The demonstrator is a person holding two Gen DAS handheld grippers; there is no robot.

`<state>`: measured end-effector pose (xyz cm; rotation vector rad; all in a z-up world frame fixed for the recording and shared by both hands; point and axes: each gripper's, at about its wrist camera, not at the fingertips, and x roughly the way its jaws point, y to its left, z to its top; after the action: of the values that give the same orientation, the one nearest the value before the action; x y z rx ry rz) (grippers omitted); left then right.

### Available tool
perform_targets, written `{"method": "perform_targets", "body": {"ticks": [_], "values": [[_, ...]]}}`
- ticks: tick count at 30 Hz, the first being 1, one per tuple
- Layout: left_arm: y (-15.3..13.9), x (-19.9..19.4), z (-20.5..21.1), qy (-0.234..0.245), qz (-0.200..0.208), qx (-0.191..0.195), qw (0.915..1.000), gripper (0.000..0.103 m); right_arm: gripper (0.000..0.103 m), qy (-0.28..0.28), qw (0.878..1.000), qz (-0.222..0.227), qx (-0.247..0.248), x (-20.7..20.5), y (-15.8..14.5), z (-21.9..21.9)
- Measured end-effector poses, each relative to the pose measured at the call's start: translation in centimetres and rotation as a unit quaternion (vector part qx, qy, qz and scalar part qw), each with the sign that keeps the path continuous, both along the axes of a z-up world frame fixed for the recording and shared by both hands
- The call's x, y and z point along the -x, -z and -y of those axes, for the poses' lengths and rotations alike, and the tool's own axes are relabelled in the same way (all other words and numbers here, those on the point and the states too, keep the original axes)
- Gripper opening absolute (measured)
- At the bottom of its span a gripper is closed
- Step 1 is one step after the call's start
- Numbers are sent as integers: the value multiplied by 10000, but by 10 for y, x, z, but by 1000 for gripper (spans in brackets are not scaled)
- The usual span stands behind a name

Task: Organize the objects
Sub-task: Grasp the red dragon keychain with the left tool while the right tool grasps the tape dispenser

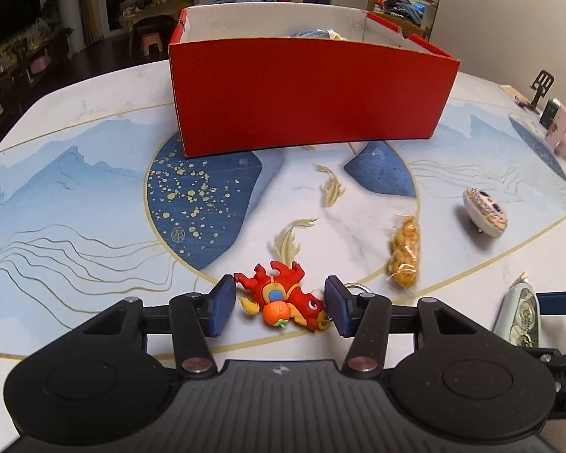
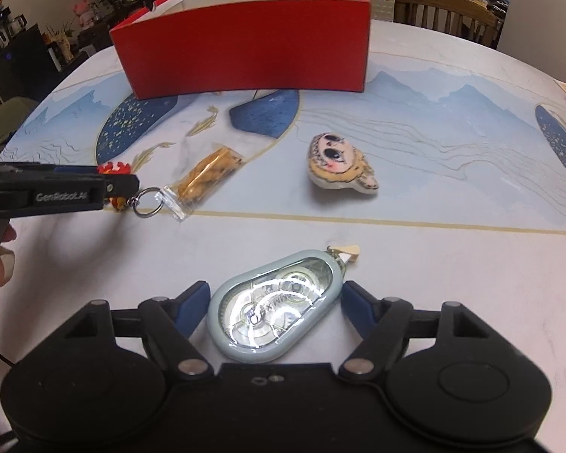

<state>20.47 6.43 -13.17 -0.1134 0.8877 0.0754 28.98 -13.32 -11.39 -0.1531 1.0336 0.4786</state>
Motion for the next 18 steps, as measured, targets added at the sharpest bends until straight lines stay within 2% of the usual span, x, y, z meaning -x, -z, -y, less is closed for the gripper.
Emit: {"method": "perform_targets", "body": {"ticks": [7,18], "values": [[-14,11,9,251,83,127,9996,50,76,-175,9997,156,-82,4,-17,8],[-36,28,8,185,82,629,9978,50,76,-517,9978,324,-264,4,-50,10]]}}
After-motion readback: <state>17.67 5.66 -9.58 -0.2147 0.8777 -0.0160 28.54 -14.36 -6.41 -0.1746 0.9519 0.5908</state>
